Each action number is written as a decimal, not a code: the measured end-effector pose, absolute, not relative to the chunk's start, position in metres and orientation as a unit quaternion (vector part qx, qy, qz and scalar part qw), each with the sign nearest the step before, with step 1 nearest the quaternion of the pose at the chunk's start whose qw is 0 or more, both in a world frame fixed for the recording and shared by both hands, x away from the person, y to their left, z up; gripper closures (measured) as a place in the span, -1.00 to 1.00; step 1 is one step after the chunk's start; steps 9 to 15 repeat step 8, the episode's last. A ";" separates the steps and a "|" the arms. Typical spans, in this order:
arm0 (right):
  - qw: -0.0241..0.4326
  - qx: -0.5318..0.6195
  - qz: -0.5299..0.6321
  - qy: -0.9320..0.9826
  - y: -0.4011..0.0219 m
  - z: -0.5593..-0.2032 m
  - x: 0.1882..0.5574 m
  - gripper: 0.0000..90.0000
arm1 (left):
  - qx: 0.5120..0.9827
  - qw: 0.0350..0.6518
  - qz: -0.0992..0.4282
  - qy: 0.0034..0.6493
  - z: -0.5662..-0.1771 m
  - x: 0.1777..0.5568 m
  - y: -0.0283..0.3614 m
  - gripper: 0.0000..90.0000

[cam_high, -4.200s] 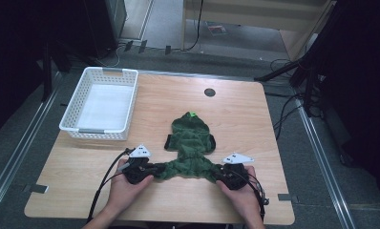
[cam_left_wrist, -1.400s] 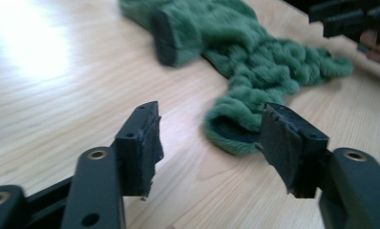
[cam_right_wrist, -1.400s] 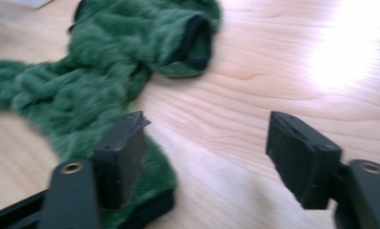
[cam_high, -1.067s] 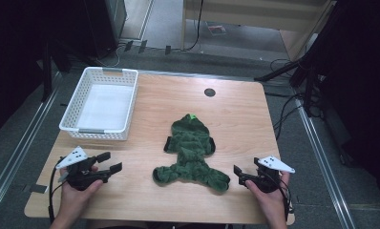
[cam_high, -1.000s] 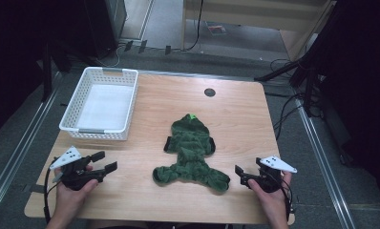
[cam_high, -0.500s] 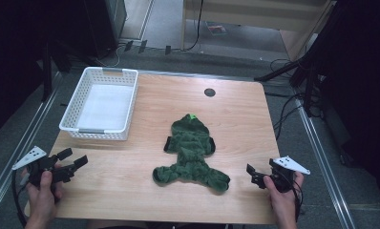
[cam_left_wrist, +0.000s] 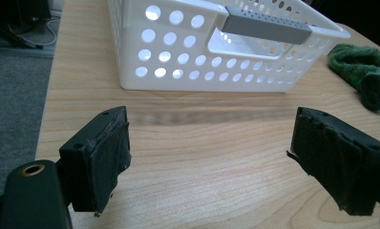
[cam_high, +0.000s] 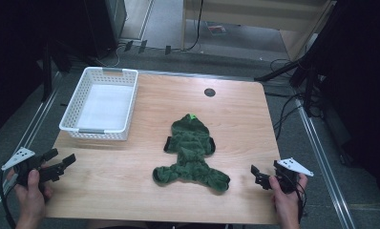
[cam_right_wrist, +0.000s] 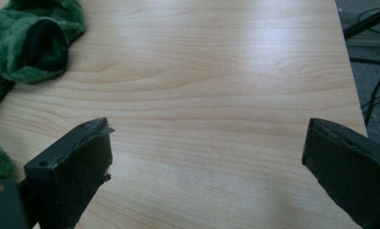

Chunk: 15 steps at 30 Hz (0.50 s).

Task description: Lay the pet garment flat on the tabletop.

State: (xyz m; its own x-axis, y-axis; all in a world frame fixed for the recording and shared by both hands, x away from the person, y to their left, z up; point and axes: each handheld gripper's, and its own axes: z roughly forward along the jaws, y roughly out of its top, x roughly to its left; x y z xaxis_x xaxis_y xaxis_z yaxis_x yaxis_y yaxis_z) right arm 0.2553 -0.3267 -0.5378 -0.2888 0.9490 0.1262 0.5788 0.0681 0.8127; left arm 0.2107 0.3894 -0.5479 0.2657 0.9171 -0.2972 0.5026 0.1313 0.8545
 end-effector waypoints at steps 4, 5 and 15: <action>0.227 0.551 0.398 0.698 -0.325 -0.542 0.256 -0.94 | 0.638 0.482 0.215 0.561 -0.549 0.212 0.383 -0.70; 0.227 0.550 0.398 0.698 -0.324 -0.543 0.256 -0.94 | 0.640 0.479 0.215 0.561 -0.549 0.213 0.382 -0.70; 0.222 0.545 0.400 0.703 -0.321 -0.542 0.256 -0.91 | 0.646 0.476 0.214 0.557 -0.550 0.214 0.381 -0.70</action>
